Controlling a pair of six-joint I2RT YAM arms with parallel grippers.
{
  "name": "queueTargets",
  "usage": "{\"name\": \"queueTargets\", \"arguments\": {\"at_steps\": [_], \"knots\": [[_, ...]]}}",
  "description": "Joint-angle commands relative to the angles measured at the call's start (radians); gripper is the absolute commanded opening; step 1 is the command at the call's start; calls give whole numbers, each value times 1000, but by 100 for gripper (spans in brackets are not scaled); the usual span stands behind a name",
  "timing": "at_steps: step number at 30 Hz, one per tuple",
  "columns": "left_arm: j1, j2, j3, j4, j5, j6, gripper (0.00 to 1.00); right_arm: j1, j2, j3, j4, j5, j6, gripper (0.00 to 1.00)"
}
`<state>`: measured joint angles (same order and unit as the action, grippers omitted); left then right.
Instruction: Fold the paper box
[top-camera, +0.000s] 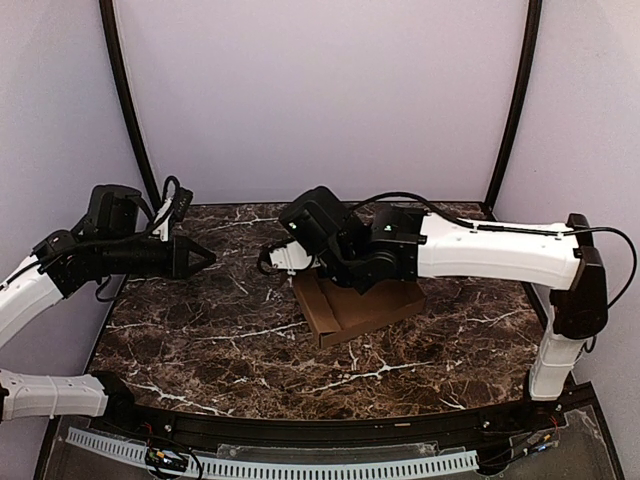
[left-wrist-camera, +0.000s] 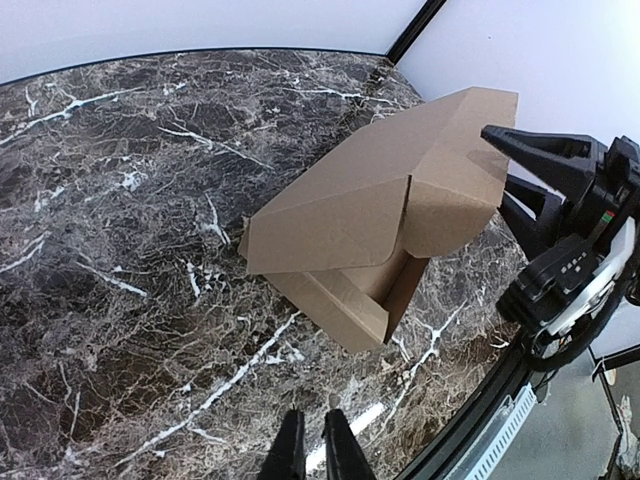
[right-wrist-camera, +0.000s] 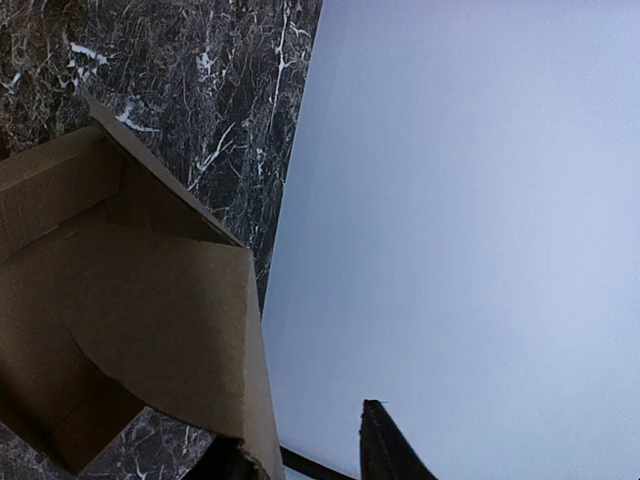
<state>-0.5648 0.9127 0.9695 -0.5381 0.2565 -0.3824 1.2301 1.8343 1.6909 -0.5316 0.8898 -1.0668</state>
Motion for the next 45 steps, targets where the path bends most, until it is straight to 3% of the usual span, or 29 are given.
{"name": "queueTargets", "arguments": {"at_steps": [1,3,10,16,22,24,35,45], "knots": [[0,17,-34,47,54,-31,7,0,-36,-23,13,-13,58,44],[0,25,-50,72,61,-41,7,-1,-63,-40,26,-12,58,54],[1,87,-99,174,84,-77,7,6,-236,-106,11,-157,141,70],[-1,175,-110,290,140,-132,5,2,-418,-130,-62,-329,319,76],[-1,271,-120,349,149,-149,4,-77,-531,-150,-93,-282,517,83],[-1,301,-127,357,148,-151,4,-141,-549,-161,-123,-262,603,84],[-35,387,-141,252,10,-90,11,-642,-587,-395,-199,-598,1010,86],[-184,477,-144,185,-284,45,34,-996,-548,-713,44,-944,1135,88]]}}
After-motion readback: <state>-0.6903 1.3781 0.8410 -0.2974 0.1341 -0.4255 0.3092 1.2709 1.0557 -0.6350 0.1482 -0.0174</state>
